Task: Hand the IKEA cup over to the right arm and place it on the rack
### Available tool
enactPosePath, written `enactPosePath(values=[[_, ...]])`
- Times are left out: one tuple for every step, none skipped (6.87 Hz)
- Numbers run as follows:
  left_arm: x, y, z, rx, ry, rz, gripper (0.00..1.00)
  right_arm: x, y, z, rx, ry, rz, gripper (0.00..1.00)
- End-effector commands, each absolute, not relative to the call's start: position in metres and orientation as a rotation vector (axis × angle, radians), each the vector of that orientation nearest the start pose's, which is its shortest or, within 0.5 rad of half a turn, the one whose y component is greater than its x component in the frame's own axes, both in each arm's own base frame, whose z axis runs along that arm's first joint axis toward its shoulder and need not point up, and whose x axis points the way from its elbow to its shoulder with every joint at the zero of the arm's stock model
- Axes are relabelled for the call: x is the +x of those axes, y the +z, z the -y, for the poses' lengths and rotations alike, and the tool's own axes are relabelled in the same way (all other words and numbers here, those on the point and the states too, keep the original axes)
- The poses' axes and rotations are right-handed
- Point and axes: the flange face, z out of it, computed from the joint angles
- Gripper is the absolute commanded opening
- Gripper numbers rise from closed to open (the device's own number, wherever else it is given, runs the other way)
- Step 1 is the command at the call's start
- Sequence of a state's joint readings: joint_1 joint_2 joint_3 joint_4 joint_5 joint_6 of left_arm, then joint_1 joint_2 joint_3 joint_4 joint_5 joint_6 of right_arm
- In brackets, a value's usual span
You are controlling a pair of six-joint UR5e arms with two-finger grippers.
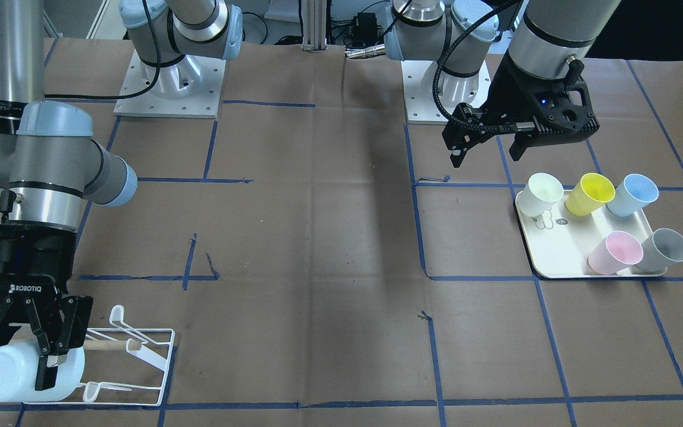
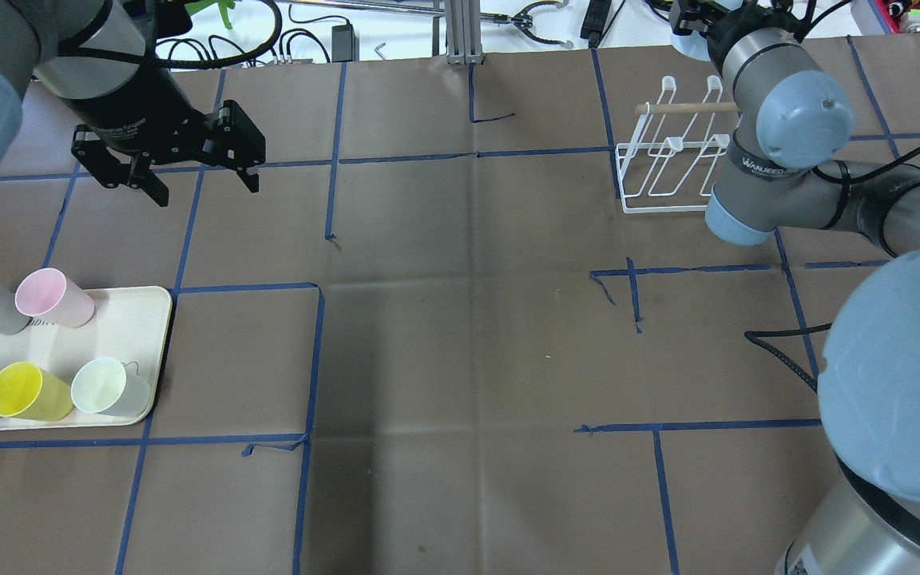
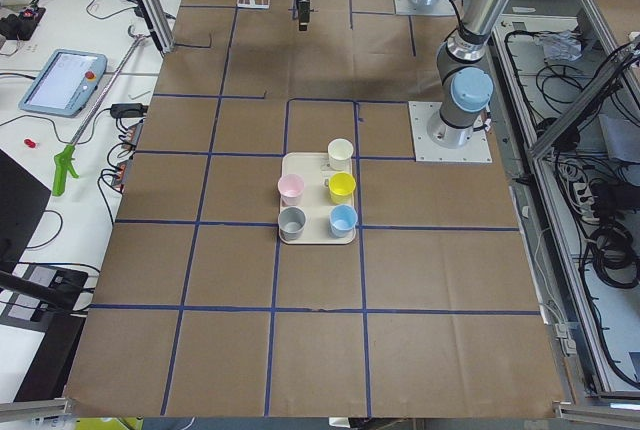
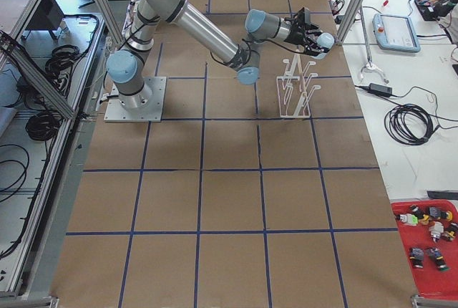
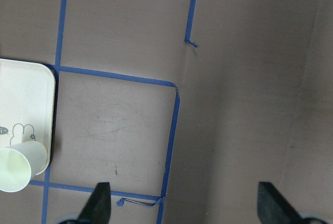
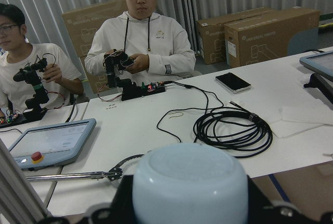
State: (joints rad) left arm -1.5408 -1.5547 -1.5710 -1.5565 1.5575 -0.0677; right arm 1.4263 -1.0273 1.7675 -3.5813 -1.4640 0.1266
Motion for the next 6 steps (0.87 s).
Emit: enactPosePath(values=[[-0.12,0.497,0.492,-0.13,-0.041,-3.156,1.0,0.051,0.305,0.664,0.238,-1.819,-2.458,0.08],[-0.12,0.497,0.492,-0.13,-0.041,-3.154,1.0,0.054,0.299,0.668,0.235,-1.839,-2.439,0.08],[-0.119,0.497,0.492,-0.13,-0.043,-3.15,1.0,0.066,0.296,0.667,0.215,-1.824,-2.437,0.08],[-0.119,0.497,0.492,-0.128,-0.043,-3.147,1.0,0.071,0.292,0.665,0.215,-1.817,-2.443,0.08],[-0.119,0.497,0.492,-0.128,-0.043,-3.147,1.0,0.072,0.286,0.662,0.221,-1.8,-2.46,0.08],[-0.119,0.497,0.492,-0.128,-0.043,-3.147,1.0,0.073,0.279,0.658,0.224,-1.777,-2.476,0.08]])
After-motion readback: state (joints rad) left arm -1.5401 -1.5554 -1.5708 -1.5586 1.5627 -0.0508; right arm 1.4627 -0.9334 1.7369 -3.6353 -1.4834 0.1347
